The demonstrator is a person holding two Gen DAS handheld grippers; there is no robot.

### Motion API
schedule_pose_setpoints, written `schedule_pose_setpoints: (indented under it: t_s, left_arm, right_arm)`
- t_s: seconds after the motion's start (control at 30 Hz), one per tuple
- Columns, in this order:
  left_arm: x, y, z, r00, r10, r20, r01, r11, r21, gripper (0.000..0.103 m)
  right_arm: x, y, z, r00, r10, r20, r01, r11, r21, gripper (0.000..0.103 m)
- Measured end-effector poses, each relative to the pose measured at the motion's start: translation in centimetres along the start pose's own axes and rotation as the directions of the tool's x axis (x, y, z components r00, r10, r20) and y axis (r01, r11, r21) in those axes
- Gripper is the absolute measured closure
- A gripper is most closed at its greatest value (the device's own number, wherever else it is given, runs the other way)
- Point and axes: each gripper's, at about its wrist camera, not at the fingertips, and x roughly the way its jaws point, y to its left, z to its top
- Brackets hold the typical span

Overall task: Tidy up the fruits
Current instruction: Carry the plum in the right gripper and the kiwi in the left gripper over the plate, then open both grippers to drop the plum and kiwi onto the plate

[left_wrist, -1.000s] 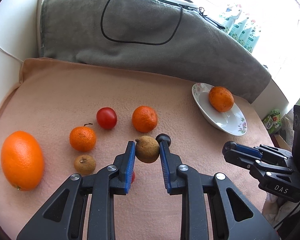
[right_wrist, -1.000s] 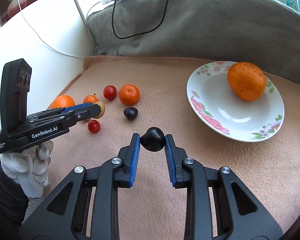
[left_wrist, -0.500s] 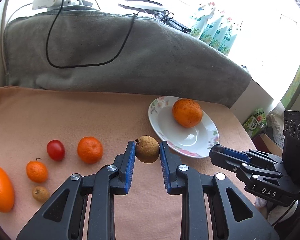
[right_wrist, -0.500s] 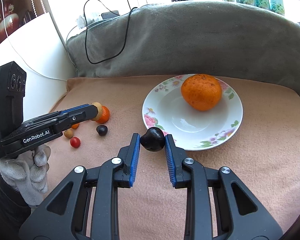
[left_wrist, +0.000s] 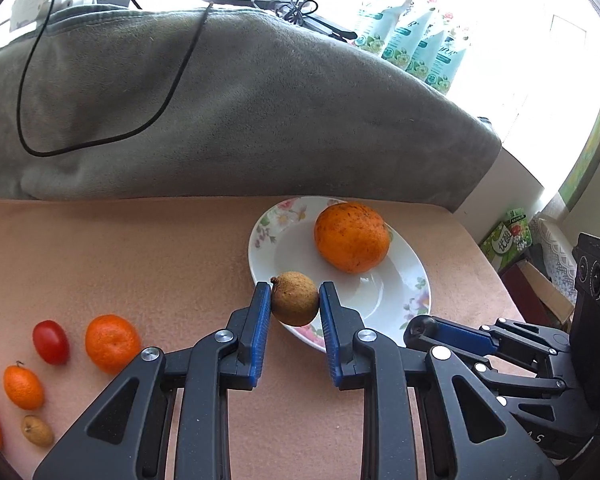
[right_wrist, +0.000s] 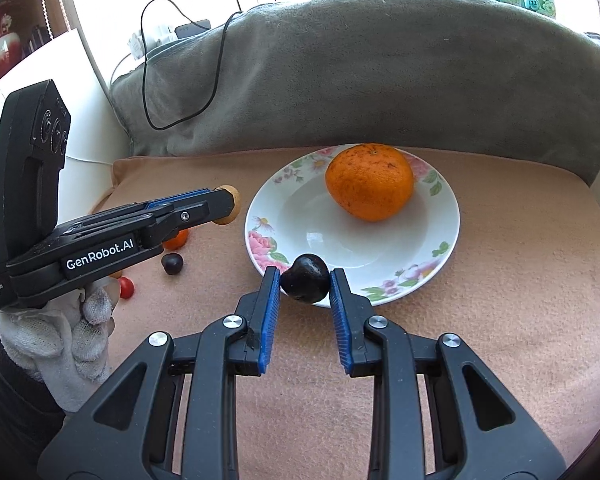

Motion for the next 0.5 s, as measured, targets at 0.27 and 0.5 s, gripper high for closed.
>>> schedule_pose_setpoints:
  t_s: [0.27, 0.5]
  left_arm:
    - [1.3, 0.0, 0.1, 1.0, 0.002, -0.028, -0.002, 1.0, -0.002, 0.08]
    - [1.3, -0.3, 0.3, 1.0, 0.003, -0.02, -0.003, 1.0, 0.009, 0.079]
  right_arm:
    - [0.6, -0.4, 0.0, 1.0, -0.022, -0.018, 0.022, 1.0, 0.004, 0.076]
    - [0.8, -0.4, 0.2, 1.0, -0.027, -0.014, 0.028, 1.0, 0.01, 0.076]
